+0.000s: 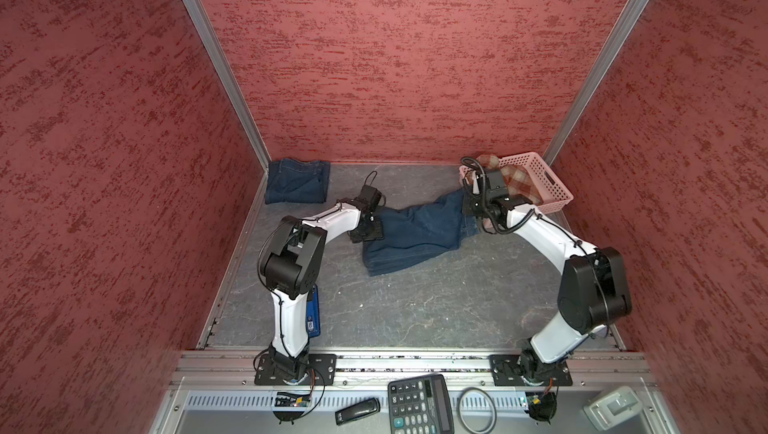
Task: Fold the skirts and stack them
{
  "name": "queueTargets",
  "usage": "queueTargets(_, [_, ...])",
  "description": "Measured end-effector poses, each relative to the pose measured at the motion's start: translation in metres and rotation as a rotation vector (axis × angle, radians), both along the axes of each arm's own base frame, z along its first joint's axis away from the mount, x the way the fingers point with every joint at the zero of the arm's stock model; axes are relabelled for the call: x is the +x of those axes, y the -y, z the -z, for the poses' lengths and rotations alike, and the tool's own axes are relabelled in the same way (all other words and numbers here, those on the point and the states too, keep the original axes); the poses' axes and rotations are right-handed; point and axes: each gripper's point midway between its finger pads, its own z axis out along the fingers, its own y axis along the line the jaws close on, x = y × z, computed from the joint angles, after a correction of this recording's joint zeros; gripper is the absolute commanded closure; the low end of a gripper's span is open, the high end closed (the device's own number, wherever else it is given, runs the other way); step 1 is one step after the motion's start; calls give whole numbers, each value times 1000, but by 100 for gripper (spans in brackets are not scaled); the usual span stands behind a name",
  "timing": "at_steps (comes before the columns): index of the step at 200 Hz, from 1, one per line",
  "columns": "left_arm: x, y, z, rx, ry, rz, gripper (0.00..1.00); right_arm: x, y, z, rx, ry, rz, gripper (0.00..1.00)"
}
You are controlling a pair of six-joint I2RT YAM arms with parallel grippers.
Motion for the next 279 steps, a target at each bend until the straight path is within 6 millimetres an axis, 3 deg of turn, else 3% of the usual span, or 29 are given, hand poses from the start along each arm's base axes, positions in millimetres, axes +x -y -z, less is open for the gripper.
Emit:
queueTargets(15, [-2, 0, -2, -32, 4, -3, 27, 2, -7, -21, -27, 24, -16, 100])
queueTargets(35, [-5, -2, -11, -84, 22, -14, 24, 4, -31, -48, -60, 57, -60, 100])
queueTargets(62, [-7, -4, -21, -157, 56, -32, 24, 5, -72, -57, -99, 62, -132, 100])
queueTargets(128, [-12, -1, -7, -240, 52, -67, 33, -5, -161, -2, -155, -71, -269, 100])
queueTargets(181, [-28, -46, -15, -319, 73, -242, 37, -11, -222, 49, -130, -170, -335, 100])
queueTargets(202, [-32, -63, -23, -354, 98, -307, 36, -14, -236, 65, -83, -218, -352, 63])
queueTargets(227, [-36, -77, -35, -387, 131, -361, 32, -17, -247, 71, -24, -252, -365, 33])
queueTargets(241, [-36, -81, -44, -402, 153, -378, 30, -15, -250, 65, 8, -250, -369, 26])
queueTargets(279, [-33, -84, -65, -417, 200, -379, 28, 3, -252, 35, 105, -191, -349, 22])
